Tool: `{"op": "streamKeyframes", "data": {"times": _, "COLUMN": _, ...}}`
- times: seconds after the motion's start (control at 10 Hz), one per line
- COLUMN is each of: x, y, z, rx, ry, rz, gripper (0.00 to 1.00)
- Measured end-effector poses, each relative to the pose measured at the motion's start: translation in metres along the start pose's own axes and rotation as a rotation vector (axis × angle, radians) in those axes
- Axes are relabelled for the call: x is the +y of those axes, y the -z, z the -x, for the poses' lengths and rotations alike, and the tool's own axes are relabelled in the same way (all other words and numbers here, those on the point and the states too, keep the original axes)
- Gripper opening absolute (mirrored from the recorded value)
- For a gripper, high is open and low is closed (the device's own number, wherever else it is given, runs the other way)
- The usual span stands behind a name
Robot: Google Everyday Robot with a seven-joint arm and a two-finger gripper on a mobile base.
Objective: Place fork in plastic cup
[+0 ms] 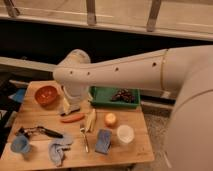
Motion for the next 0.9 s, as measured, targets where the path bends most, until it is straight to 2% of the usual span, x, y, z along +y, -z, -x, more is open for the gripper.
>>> {"op": "streamKeyframes", "data": {"times": 0.2, "x": 0.041, "y": -0.022, "z": 0.005, "rx": 0.035, "ry": 0.09, "rz": 0.009, "gripper": 0.76}}
{"op": "streamKeyframes", "data": {"times": 0.3, "x": 0.053, "y": -0.03, "z": 0.007, "rx": 0.049, "ry": 0.118, "rz": 0.012, "gripper": 0.76}}
{"op": "streamKeyframes", "data": {"times": 0.7, "x": 0.07, "y": -0.054, "z": 0.017, "rx": 0.101, "ry": 0.172, "rz": -0.009, "gripper": 0.76}}
{"op": "streamKeyframes", "data": {"times": 0.9, "x": 0.056, "y": -0.065, "z": 0.024, "rx": 0.127, "ry": 0.144, "rz": -0.025, "gripper": 0.76}}
